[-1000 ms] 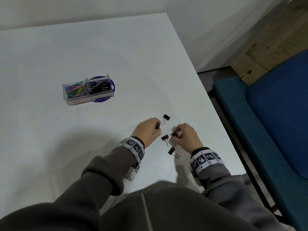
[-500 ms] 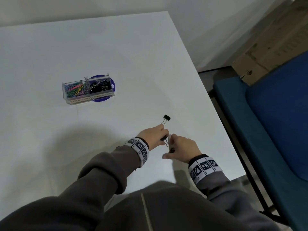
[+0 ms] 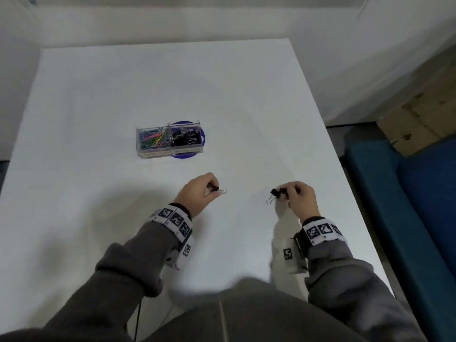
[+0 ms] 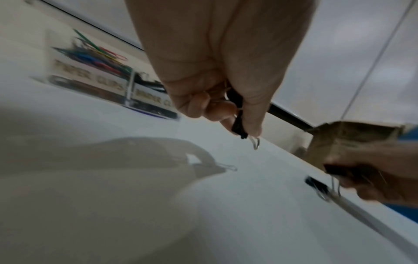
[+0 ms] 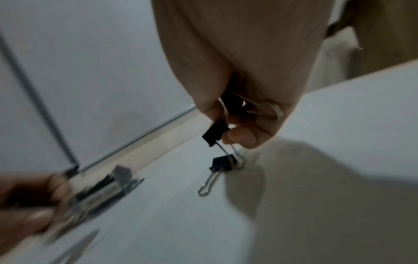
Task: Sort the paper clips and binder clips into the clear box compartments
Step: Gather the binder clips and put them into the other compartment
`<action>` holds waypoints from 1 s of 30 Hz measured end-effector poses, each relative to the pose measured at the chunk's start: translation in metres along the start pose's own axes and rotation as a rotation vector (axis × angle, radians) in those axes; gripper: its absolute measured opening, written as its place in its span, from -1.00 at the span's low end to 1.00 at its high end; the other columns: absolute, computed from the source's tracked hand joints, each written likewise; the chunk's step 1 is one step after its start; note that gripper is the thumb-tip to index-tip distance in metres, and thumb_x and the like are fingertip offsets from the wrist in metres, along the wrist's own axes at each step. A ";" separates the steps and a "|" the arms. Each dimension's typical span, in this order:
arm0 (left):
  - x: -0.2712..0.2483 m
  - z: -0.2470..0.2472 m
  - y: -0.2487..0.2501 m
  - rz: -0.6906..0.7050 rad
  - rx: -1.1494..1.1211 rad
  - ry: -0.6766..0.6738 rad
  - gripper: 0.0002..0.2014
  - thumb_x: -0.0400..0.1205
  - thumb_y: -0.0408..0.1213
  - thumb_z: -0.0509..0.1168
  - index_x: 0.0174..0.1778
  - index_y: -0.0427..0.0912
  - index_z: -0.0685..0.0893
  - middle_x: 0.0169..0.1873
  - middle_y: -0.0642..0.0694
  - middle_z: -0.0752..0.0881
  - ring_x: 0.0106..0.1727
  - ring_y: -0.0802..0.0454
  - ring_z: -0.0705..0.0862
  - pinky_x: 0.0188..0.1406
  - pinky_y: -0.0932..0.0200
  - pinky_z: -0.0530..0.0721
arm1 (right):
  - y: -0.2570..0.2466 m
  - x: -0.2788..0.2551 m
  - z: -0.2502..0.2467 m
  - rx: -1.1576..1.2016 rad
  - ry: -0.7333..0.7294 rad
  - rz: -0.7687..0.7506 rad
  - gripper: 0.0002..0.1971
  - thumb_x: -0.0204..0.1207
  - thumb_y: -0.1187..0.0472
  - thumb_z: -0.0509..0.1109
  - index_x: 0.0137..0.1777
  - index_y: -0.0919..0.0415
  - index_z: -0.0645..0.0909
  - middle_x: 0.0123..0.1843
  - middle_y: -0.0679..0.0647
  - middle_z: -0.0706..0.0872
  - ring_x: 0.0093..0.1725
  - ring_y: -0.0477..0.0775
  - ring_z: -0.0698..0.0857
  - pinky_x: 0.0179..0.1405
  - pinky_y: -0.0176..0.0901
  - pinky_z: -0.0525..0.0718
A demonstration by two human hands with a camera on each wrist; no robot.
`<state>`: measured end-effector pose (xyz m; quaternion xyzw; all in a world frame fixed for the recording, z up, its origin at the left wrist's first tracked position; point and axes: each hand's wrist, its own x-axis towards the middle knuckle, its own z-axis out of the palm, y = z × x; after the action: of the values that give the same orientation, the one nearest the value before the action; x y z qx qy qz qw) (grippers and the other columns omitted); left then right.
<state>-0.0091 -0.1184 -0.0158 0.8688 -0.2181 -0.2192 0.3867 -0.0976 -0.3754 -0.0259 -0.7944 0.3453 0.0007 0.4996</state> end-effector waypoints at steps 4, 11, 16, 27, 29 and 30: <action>0.006 -0.030 -0.011 -0.023 -0.055 0.147 -0.90 0.53 -0.32 0.37 -0.17 -0.14 0.55 -0.33 0.07 0.58 -0.37 0.33 0.50 -0.35 0.43 0.40 | -0.001 0.008 0.008 -0.040 0.040 0.055 -0.80 0.59 0.34 0.24 -0.11 0.29 0.71 -0.06 0.22 0.76 0.02 0.17 0.67 0.05 -0.07 0.59; 0.021 -0.060 -0.024 -0.049 -0.062 0.262 -0.89 0.52 -0.30 0.38 -0.11 -0.20 0.59 -0.36 0.16 0.55 -0.49 0.33 0.41 -0.44 0.40 0.33 | -0.010 -0.006 0.029 -0.259 0.159 0.120 -0.72 0.63 0.14 0.18 0.10 0.39 0.50 0.12 0.33 0.65 0.08 0.32 0.63 -0.09 -0.07 0.46; 0.041 -0.082 -0.023 -0.065 0.005 0.315 -0.86 0.53 -0.27 0.37 -0.07 -0.20 0.59 -0.21 -0.03 0.65 -0.20 0.03 0.59 -0.12 0.07 0.59 | -0.020 -0.013 0.051 -0.493 0.051 0.034 -0.64 0.54 0.12 0.35 0.17 0.37 0.42 0.16 0.32 0.54 0.06 0.41 0.62 -0.01 0.11 0.56; 0.084 -0.112 -0.019 -0.181 0.246 0.382 -0.81 0.59 -0.16 0.30 0.06 -0.15 0.63 0.10 -0.18 0.55 0.06 -0.13 0.61 -0.02 0.00 0.61 | -0.058 0.006 0.071 -0.486 -0.133 -0.045 -0.89 0.44 0.36 0.34 -0.06 0.26 0.52 -0.03 0.26 0.69 -0.01 0.31 0.66 -0.18 -0.09 0.49; 0.086 -0.113 -0.020 -0.192 0.309 0.343 -0.70 0.59 -0.17 0.30 0.22 -0.15 0.54 0.19 -0.19 0.52 0.15 -0.17 0.60 0.03 -0.08 0.63 | -0.076 0.009 0.081 -0.422 -0.171 -0.109 -0.87 0.43 0.32 0.40 -0.05 0.25 0.55 -0.06 0.22 0.73 -0.06 0.25 0.69 -0.17 -0.08 0.56; 0.085 -0.113 -0.020 -0.192 0.331 0.327 -0.63 0.58 -0.16 0.31 0.29 -0.15 0.48 0.22 -0.19 0.51 0.17 -0.17 0.58 0.05 -0.09 0.62 | -0.088 0.011 0.088 -0.368 -0.184 -0.150 -0.84 0.43 0.31 0.43 -0.01 0.24 0.57 -0.07 0.20 0.76 -0.10 0.20 0.70 -0.15 -0.06 0.63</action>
<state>0.1261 -0.0881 0.0192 0.9610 -0.1020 -0.0729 0.2465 -0.0106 -0.2887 -0.0042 -0.8922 0.2324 0.0989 0.3744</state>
